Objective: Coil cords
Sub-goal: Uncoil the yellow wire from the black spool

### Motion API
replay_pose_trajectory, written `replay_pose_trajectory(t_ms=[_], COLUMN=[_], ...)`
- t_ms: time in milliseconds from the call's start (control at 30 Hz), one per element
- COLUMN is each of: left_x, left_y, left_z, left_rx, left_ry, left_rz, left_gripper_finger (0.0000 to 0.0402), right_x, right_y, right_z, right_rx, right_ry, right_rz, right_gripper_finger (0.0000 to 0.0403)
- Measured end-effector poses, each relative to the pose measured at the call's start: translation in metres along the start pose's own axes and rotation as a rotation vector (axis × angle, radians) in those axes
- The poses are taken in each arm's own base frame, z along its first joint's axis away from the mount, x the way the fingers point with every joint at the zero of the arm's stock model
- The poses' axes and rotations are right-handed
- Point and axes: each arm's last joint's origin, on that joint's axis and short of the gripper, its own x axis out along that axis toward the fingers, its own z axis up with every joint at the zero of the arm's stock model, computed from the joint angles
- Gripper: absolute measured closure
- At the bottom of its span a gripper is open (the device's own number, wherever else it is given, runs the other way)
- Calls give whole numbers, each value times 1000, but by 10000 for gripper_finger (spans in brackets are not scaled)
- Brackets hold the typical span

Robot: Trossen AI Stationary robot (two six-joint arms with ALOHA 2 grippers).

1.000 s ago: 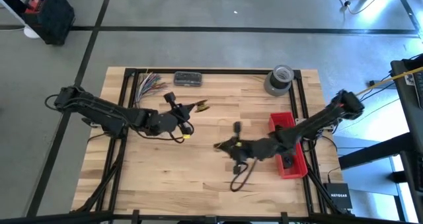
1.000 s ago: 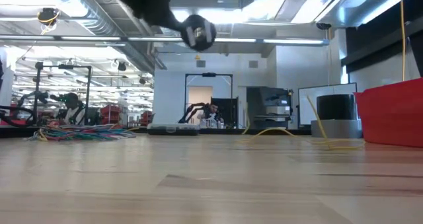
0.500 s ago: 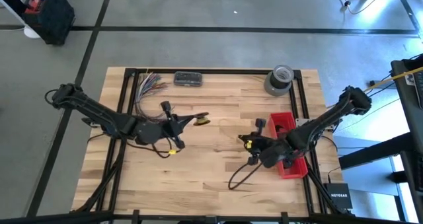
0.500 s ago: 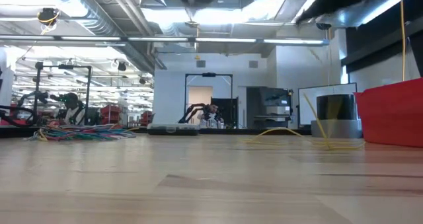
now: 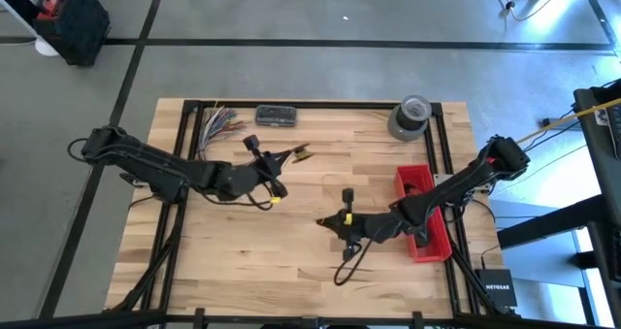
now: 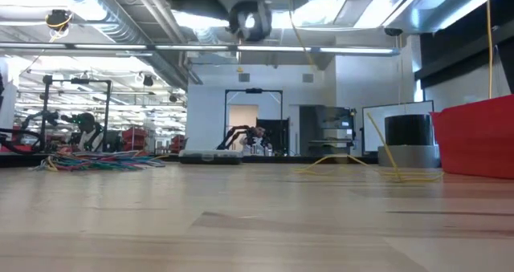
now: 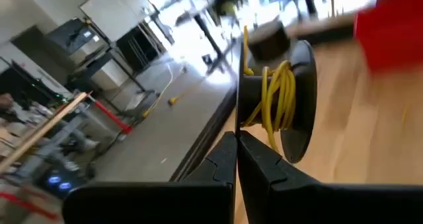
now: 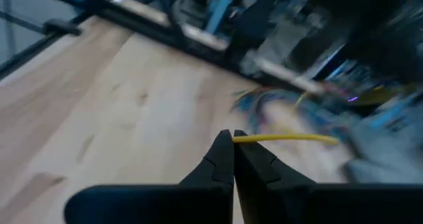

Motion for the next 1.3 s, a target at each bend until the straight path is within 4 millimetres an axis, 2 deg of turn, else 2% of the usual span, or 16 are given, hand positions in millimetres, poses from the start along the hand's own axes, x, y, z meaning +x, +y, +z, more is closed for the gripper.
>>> replay_pose_trajectory(t_ms=[133, 267, 433, 600, 767, 933, 1100, 1300], left_x=[2, -1, -6, -11, -24, -37, -42, -38], left_y=[-1, -1, -3, -3, 3, 5, 6, 7], left_z=[-17, -28, -34, -33, -25, -19, -16, -6], left_rx=[152, 220, 291, 247, 185, 120, 32, -36], left_ry=[119, 194, 231, 224, 173, 131, 117, 50], left_rz=[-20, -34, -54, -53, -66, -104, -230, -249], left_gripper_finger=[402, 402, 402, 402, 402, 402, 402, 402], right_x=[-23, -61, -109, -135, -138, -132, -111, -58], right_y=[-9, -22, -30, -31, -30, -33, -36, -36], right_z=[33, 53, 56, 31, -6, -30, -35, -47], right_rx=[-75, -105, -43, 117, 316, 414, 373, 297], right_ry=[-19, 11, 38, 145, 382, 556, 500, 302], right_rz=[-125, -255, -333, -284, -254, -248, -281, -329], right_gripper_finger=[398, 398, 398, 397, 374, 305, 251, 242])
